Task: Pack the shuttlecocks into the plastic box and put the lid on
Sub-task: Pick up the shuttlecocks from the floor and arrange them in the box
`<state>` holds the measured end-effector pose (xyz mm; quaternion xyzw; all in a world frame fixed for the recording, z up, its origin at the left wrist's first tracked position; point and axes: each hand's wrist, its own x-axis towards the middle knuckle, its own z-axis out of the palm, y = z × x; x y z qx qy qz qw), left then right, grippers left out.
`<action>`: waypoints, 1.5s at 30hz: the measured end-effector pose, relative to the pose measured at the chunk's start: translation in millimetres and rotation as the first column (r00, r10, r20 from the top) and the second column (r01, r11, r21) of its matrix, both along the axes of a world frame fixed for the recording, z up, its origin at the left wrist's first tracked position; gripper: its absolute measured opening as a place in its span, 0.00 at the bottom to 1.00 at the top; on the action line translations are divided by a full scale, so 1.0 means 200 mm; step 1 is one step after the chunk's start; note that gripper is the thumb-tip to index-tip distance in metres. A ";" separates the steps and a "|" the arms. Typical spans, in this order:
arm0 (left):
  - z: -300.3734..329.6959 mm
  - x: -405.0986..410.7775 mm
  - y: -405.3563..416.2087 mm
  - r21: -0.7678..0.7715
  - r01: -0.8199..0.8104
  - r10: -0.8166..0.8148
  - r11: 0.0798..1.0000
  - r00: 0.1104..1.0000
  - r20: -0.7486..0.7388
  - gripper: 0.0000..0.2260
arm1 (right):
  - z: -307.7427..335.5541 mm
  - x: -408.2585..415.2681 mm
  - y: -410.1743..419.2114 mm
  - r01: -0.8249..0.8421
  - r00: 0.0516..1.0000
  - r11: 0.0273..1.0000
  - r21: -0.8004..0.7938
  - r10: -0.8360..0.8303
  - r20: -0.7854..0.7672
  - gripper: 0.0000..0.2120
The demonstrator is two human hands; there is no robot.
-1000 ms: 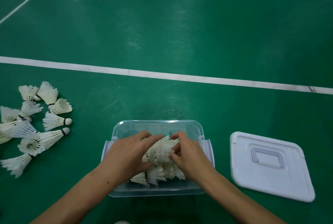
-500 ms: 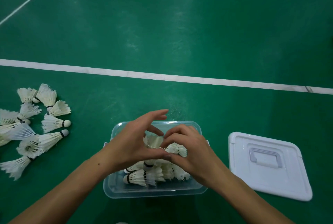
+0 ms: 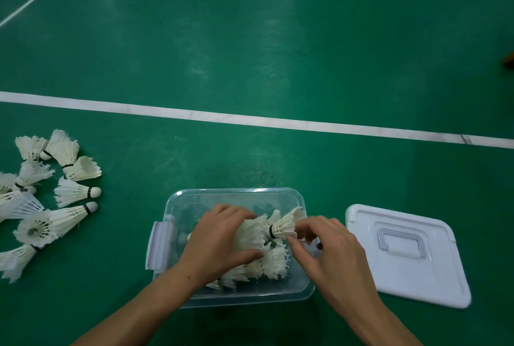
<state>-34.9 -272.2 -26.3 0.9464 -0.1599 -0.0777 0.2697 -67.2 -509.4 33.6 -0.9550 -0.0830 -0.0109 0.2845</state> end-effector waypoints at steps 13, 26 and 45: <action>-0.04 0.01 0.01 -0.017 -0.088 0.088 0.996 0.996 -0.031 0.25 | -0.04 0.04 0.13 -0.022 0.997 0.987 -0.159 0.009 -0.082 0.07; 0.00 -0.03 0.03 -0.027 -0.147 0.147 0.989 0.989 -0.022 0.24 | -0.12 0.19 0.24 -0.046 0.912 0.998 0.041 0.059 -0.406 0.07; -0.04 0.02 -0.08 0.188 -0.048 0.060 0.981 0.997 -0.056 0.31 | 0.10 0.29 -0.01 0.056 0.934 0.992 0.114 -0.012 -0.358 0.16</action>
